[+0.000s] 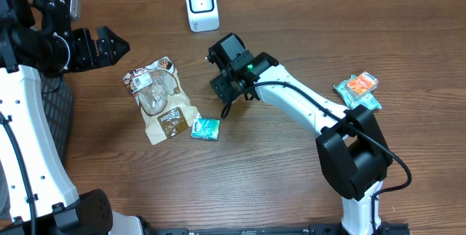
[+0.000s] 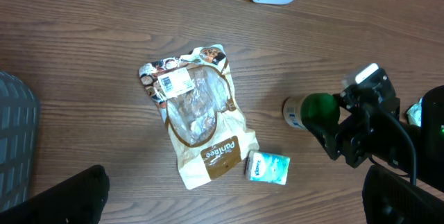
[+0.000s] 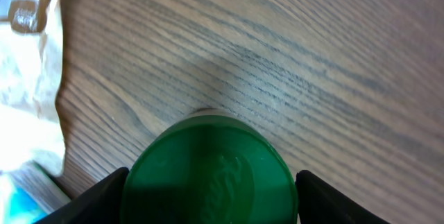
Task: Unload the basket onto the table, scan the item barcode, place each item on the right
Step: 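Move the right gripper to the green-lidded jar and grasp it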
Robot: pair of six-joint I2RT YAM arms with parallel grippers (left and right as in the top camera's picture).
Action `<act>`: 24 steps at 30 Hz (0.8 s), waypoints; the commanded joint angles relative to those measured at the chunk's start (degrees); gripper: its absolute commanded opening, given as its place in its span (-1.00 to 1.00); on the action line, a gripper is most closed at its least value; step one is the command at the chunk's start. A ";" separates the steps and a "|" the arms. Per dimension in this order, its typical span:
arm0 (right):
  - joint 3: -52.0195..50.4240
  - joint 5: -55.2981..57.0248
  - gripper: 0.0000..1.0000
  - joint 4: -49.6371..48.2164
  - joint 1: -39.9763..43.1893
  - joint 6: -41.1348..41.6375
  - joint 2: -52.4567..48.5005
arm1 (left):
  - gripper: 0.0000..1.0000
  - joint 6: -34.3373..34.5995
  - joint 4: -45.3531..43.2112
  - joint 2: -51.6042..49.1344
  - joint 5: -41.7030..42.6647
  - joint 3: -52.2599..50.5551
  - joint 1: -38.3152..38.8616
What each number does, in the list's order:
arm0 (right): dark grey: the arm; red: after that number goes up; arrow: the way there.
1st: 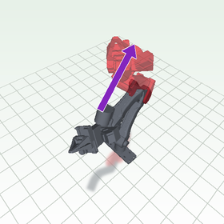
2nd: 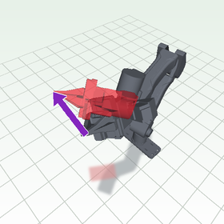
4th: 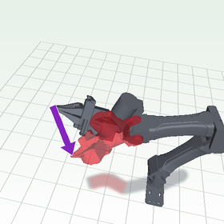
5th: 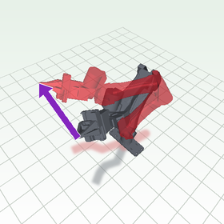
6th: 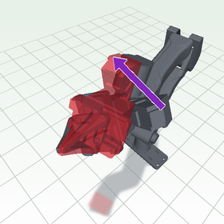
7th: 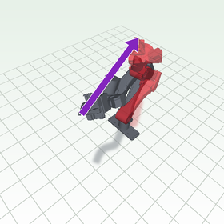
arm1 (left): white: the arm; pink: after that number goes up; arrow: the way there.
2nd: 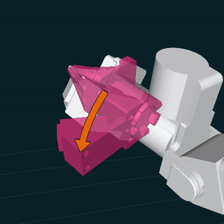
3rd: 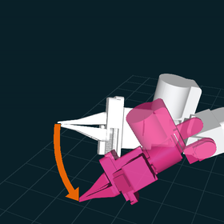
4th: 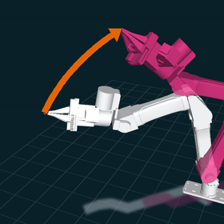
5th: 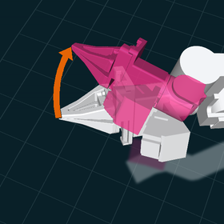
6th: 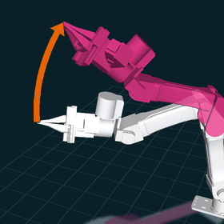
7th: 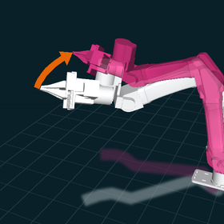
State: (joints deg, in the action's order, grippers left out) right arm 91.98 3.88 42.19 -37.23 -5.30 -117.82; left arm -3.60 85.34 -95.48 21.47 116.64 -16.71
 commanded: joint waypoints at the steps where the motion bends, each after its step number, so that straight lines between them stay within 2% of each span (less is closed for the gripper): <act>1: 1.11 0.52 0.42 0.15 -0.22 -9.77 1.46 | 0.99 -1.14 -0.11 0.61 0.57 0.72 -0.04; 6: 1.11 -1.90 0.42 3.08 -0.22 -23.23 2.56 | 0.99 -1.14 -0.11 0.61 0.57 0.72 -0.04; 10: 1.11 -10.29 0.53 7.10 -0.20 -37.97 3.87 | 0.99 -1.14 -0.11 0.61 0.57 0.72 -0.04; 15: 1.11 -11.63 0.59 7.48 0.00 -38.25 5.14 | 0.99 -1.14 -0.11 0.61 0.57 0.72 -0.04; 16: 1.14 -11.52 0.64 7.15 0.22 -35.89 5.42 | 0.99 -1.14 -0.11 0.61 0.57 0.72 -0.04; 18: 2.49 -11.58 0.93 5.07 1.46 -16.11 6.08 | 0.99 -1.14 -0.11 0.61 0.57 0.72 -0.04; 19: 2.91 -11.56 1.00 4.44 1.92 -8.48 6.08 | 0.99 -1.14 -0.09 0.61 0.57 0.72 -0.04; 21: 3.04 -12.17 1.00 3.61 2.95 4.61 6.08 | 0.99 -1.14 -0.11 0.61 0.57 0.72 -0.04; 23: 2.82 -17.44 1.00 3.63 4.02 16.02 5.95 | 0.99 -1.14 -0.09 0.61 0.57 0.72 -0.04; 24: 2.78 -18.99 1.00 3.34 4.15 16.98 5.90 | 0.99 -1.14 -0.09 0.61 0.57 0.72 -0.04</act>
State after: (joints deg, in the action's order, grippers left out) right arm 93.65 -9.19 45.91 -34.26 -7.33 -114.10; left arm -3.60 85.34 -95.48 21.47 116.64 -16.71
